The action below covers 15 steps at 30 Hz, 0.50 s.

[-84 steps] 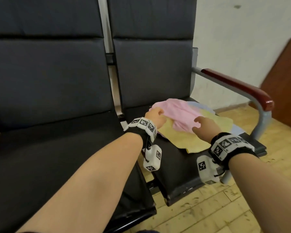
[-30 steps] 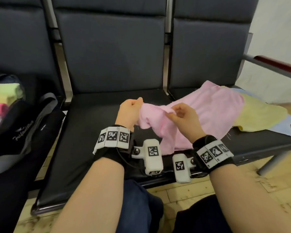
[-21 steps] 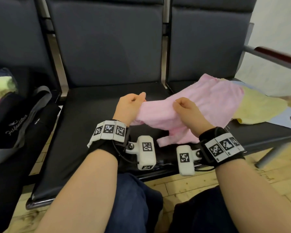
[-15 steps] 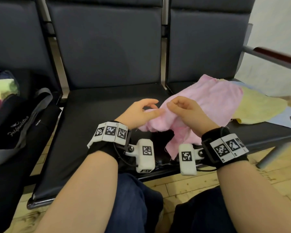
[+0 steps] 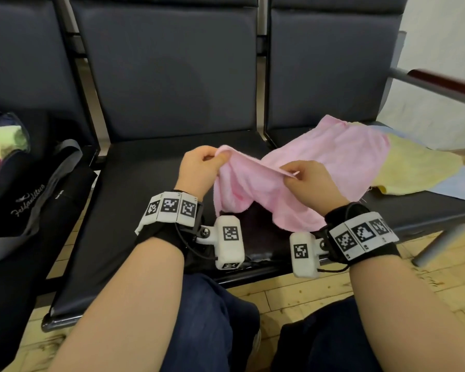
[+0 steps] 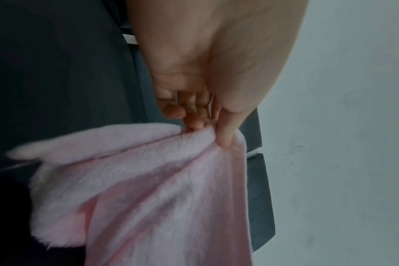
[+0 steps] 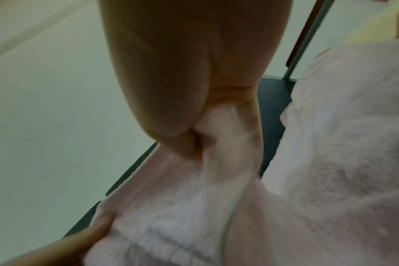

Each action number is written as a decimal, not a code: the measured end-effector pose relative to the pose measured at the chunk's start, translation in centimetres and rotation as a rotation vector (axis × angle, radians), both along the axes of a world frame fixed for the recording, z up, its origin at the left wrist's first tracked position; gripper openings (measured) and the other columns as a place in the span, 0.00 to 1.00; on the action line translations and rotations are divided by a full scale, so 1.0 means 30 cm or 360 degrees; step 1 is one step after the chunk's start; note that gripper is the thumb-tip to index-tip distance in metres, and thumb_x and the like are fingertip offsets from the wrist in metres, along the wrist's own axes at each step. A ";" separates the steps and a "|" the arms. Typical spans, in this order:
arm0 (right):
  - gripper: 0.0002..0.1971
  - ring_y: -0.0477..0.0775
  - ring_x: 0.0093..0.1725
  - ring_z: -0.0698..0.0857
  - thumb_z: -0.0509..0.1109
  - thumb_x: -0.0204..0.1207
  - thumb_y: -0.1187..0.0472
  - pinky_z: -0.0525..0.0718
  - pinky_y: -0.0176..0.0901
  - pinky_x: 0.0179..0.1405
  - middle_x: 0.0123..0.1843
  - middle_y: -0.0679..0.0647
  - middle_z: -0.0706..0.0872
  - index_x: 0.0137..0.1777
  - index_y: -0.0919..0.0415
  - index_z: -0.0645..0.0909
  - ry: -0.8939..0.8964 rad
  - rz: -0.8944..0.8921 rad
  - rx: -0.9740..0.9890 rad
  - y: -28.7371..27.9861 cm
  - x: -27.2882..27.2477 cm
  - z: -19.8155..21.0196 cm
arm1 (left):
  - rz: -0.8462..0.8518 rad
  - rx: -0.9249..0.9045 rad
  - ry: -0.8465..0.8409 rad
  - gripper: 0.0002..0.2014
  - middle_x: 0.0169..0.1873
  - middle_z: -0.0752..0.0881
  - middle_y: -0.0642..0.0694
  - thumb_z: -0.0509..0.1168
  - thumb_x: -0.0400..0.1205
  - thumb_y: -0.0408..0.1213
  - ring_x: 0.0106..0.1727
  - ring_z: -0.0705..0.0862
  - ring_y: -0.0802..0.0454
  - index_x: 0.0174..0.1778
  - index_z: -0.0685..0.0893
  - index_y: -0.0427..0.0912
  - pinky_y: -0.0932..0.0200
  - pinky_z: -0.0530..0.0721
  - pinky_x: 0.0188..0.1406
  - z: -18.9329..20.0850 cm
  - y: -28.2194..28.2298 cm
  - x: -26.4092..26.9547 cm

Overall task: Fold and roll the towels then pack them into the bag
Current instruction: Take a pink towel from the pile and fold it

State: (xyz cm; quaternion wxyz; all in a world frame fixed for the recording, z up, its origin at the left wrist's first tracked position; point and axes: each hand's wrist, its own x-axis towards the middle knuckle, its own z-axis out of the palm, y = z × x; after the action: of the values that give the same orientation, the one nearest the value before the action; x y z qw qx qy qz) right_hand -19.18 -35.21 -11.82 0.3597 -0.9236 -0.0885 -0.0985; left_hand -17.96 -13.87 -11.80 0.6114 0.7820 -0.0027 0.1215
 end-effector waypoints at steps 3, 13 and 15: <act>0.14 0.53 0.48 0.83 0.61 0.77 0.71 0.74 0.35 0.44 0.49 0.56 0.89 0.53 0.65 0.88 -0.0066 -0.0162 0.0027 -0.024 0.011 -0.012 | 0.0207 -0.0131 -0.0004 0.12 0.33 0.79 0.43 0.66 0.81 0.37 0.37 0.76 0.48 0.43 0.83 0.29 0.51 0.76 0.43 -0.010 0.017 0.015; 0.16 0.42 0.36 0.75 0.66 0.83 0.56 0.73 0.35 0.42 0.30 0.43 0.77 0.31 0.56 0.78 0.0102 0.0022 0.0864 0.006 0.001 0.019 | 0.0128 0.0227 0.0207 0.11 0.59 0.82 0.46 0.68 0.78 0.32 0.62 0.81 0.50 0.55 0.84 0.45 0.59 0.77 0.58 -0.001 -0.004 0.009; 0.14 0.46 0.40 0.79 0.65 0.83 0.55 0.77 0.39 0.48 0.33 0.45 0.82 0.35 0.54 0.81 0.0129 0.0119 0.0766 0.028 -0.005 0.026 | -0.0243 0.0168 0.0115 0.06 0.52 0.87 0.53 0.66 0.82 0.36 0.54 0.84 0.61 0.52 0.87 0.45 0.70 0.78 0.49 0.024 -0.046 -0.020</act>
State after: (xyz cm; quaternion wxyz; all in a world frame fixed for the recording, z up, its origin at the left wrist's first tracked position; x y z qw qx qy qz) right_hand -19.32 -34.36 -11.03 0.5760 -0.8106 -0.0819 -0.0661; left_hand -18.56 -15.24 -11.07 0.5764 0.8145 -0.0468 0.0459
